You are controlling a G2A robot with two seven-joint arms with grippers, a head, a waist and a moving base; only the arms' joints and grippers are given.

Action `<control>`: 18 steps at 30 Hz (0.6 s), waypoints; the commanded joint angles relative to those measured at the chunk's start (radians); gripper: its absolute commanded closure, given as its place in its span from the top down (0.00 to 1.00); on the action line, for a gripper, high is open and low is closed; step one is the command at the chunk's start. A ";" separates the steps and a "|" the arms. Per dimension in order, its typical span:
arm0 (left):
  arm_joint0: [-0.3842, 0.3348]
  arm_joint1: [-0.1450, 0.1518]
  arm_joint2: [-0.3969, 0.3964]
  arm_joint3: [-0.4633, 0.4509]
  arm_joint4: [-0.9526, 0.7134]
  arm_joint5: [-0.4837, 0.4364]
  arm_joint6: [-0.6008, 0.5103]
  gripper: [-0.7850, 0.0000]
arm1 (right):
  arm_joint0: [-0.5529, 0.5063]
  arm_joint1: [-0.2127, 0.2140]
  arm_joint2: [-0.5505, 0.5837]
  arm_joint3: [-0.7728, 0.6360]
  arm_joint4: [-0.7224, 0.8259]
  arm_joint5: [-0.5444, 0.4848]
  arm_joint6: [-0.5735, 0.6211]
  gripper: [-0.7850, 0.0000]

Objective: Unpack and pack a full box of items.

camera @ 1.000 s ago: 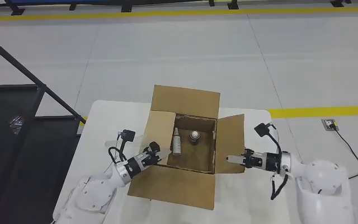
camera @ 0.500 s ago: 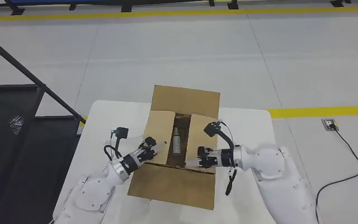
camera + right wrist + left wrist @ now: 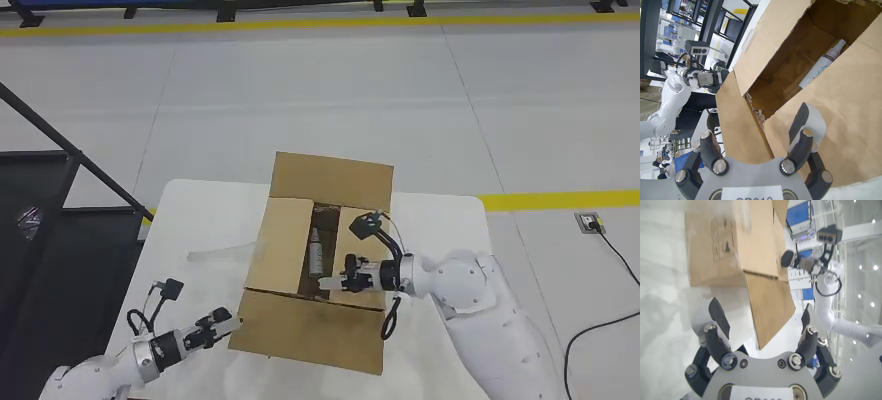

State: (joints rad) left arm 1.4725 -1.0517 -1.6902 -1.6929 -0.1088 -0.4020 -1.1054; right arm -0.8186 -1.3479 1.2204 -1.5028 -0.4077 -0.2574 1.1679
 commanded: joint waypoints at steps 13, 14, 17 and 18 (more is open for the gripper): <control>-0.082 0.010 0.069 0.008 -0.356 -0.058 -0.211 1.00 | -0.045 0.018 0.106 -0.073 -0.115 0.209 -0.361 1.00; -0.089 0.010 0.068 0.007 -0.382 -0.052 -0.202 1.00 | -0.044 0.019 0.109 -0.071 -0.116 0.215 -0.371 1.00; -0.114 0.009 0.068 0.004 -0.405 -0.047 -0.146 1.00 | -0.044 0.019 0.109 -0.071 -0.116 0.215 -0.371 1.00; -0.122 0.007 0.073 0.003 -0.421 -0.042 -0.123 1.00 | -0.044 0.019 0.109 -0.071 -0.116 0.215 -0.371 1.00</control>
State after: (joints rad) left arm 1.3576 -1.0429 -1.6214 -1.6893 -0.5173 -0.4478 -1.2542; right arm -0.8625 -1.3293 1.3302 -1.5737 -0.5239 -0.0416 0.7958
